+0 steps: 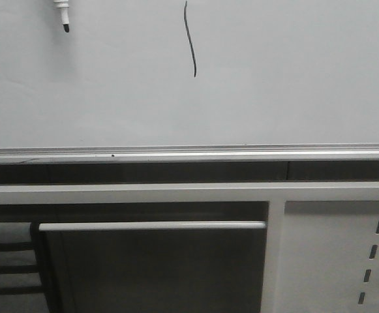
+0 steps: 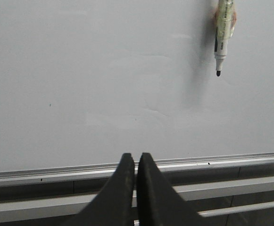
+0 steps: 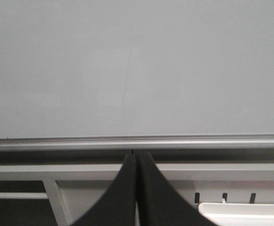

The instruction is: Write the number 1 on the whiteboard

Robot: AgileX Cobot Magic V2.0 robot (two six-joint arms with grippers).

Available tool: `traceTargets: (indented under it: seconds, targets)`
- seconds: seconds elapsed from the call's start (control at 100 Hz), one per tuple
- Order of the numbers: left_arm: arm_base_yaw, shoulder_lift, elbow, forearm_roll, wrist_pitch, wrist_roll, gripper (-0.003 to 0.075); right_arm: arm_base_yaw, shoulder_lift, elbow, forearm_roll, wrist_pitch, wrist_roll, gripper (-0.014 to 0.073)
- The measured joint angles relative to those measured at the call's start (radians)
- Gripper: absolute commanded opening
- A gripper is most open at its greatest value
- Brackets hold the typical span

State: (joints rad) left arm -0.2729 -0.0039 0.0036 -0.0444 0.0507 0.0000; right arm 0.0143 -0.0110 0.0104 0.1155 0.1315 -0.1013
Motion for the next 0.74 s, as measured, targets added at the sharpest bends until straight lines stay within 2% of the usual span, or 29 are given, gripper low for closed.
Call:
traceTargets:
  seconds: [0.74]
  targets:
    - [0.000,0.000,0.000,0.000,0.000,0.000,-0.0020,0.000,0.000,0.000,-0.020,0.031,0.008,-0.0064]
